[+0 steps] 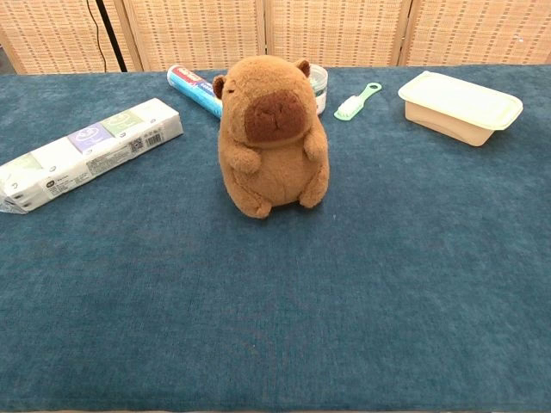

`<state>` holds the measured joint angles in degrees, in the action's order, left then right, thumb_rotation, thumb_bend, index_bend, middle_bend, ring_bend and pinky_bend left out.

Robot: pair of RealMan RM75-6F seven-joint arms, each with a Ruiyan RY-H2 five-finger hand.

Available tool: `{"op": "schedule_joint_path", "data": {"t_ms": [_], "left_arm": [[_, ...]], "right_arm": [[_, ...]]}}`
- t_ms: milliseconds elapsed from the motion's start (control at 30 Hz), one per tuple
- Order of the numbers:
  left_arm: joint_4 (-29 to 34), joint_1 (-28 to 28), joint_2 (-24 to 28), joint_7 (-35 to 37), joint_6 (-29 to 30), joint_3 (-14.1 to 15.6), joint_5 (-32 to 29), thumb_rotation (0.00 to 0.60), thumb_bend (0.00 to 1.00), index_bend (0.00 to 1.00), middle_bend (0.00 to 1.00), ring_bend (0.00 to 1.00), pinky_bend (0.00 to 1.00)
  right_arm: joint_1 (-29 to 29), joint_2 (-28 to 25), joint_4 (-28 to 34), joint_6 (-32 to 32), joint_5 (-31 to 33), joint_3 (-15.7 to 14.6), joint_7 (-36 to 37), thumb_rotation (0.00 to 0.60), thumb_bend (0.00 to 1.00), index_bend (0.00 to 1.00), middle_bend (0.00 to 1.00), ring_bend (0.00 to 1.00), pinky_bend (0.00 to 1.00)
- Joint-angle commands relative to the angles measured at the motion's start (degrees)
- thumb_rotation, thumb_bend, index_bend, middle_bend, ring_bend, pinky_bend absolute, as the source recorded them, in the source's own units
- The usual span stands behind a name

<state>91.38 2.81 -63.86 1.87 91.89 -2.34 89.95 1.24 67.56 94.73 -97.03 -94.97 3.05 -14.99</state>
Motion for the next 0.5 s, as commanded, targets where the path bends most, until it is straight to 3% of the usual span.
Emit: {"op": "schedule_joint_path", "data": {"t_ms": [33,500], "left_arm": [[0.03,0.00,0.04,-0.04,-0.11,0.01,-0.04,0.600,0.00,0.00,0.00,0.00,0.00],[0.25,-0.21,0.24,0.33,0.19,-0.12,-0.03,0.600,0.00,0.00,0.00,0.00,0.00]], "right_arm": [[0.03,0.01,0.01,0.05,0.03,0.02,-0.08,0.322,0.00,0.00,0.00,0.00,0.00],[-0.04,-0.04,0.64,-0.04,-0.36,0.26,2.29,0.323,0.00,0.01,0.00,0.00,0.00]]}}
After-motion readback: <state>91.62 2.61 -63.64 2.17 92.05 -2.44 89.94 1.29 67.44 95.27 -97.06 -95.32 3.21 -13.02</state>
